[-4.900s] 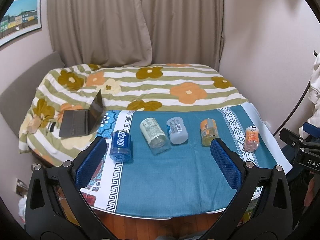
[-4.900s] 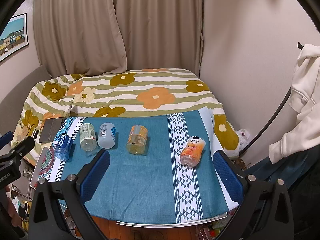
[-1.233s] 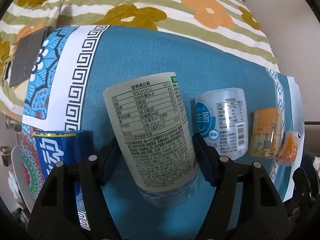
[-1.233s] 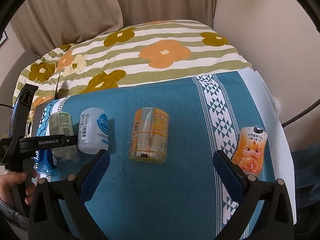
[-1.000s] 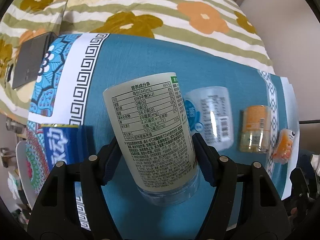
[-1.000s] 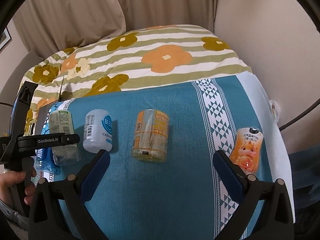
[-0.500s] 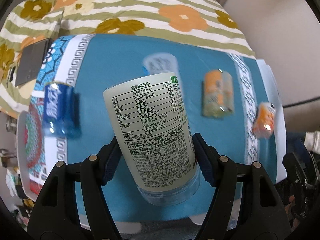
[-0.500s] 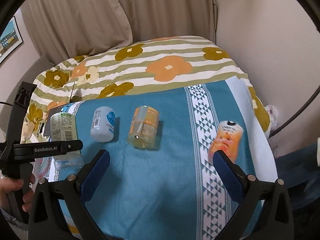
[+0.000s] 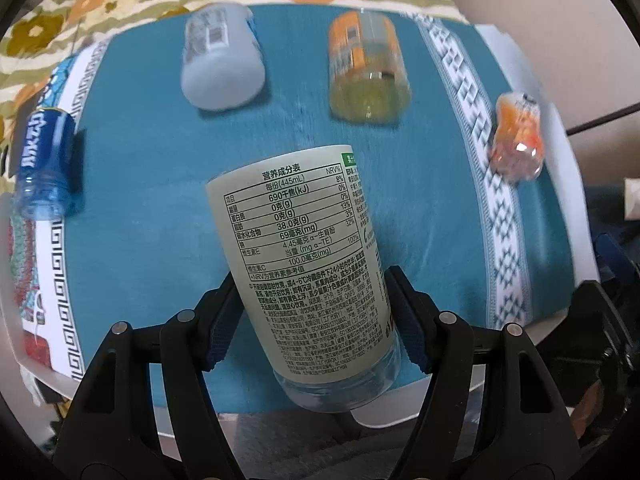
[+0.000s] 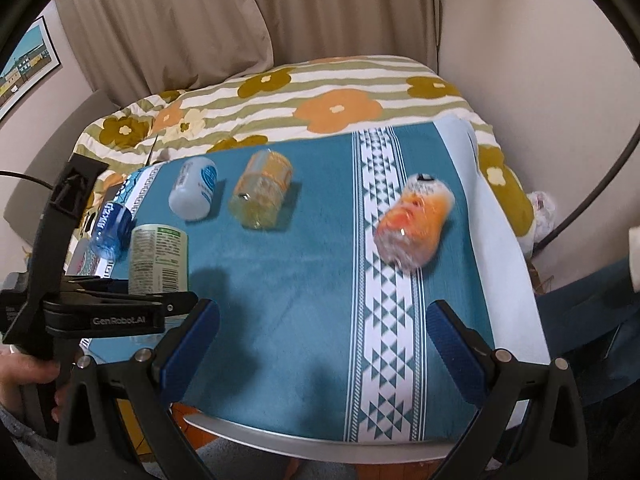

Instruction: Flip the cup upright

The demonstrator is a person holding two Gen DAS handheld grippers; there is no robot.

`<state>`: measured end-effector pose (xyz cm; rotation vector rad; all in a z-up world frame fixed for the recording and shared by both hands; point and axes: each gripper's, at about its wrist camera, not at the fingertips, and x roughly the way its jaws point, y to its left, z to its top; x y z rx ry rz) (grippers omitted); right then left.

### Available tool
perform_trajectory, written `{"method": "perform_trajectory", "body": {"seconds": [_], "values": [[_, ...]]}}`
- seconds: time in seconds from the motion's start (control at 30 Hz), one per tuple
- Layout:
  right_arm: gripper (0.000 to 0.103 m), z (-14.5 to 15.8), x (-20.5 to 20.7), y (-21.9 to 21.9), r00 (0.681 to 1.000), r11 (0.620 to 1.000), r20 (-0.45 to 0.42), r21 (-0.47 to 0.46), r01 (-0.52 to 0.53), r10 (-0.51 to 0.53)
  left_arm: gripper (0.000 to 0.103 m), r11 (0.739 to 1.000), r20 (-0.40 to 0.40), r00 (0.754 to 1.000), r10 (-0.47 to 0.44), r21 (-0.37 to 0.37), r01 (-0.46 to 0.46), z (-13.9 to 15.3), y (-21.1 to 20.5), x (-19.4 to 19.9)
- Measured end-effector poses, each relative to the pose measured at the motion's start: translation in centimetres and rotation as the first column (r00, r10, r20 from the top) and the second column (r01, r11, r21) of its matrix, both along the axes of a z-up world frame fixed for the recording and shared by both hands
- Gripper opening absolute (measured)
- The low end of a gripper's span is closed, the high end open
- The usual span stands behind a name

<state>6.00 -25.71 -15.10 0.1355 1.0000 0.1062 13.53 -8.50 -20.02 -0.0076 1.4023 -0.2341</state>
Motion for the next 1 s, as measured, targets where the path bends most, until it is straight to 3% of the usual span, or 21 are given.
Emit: {"method": "perform_trajectory", "body": {"seconds": [0.4, 0.47, 0.53, 1.0], "values": [[0.103, -2.4, -1.4, -1.5, 0.999, 0.999, -0.032, 0.032, 0.025, -0.024, 0.076, 1.000, -0.002, 1.000, -0.012, 0.014, 0.012, -1.6, -0.5, 0.6], [0.103, -2.5, -1.5, -1.6, 0.999, 0.999, -0.032, 0.033, 0.026, -0.025, 0.089, 1.000, 0.003, 1.000, -0.009, 0.019, 0.009, -1.6, -0.4, 0.7], [0.103, -2.5, -1.5, -1.6, 0.999, 0.999, -0.033, 0.033, 0.026, -0.025, 0.093, 1.000, 0.016, 1.000, -0.003, 0.017, 0.002, -1.4, -0.4, 0.6], [0.103, -1.9, -1.5, -1.3, 1.000, 0.999, -0.020, 0.033, 0.007, -0.006, 0.093, 0.999, 0.059, 0.998, 0.037, 0.005, -0.037, 0.9, 0.6, 0.1]]}}
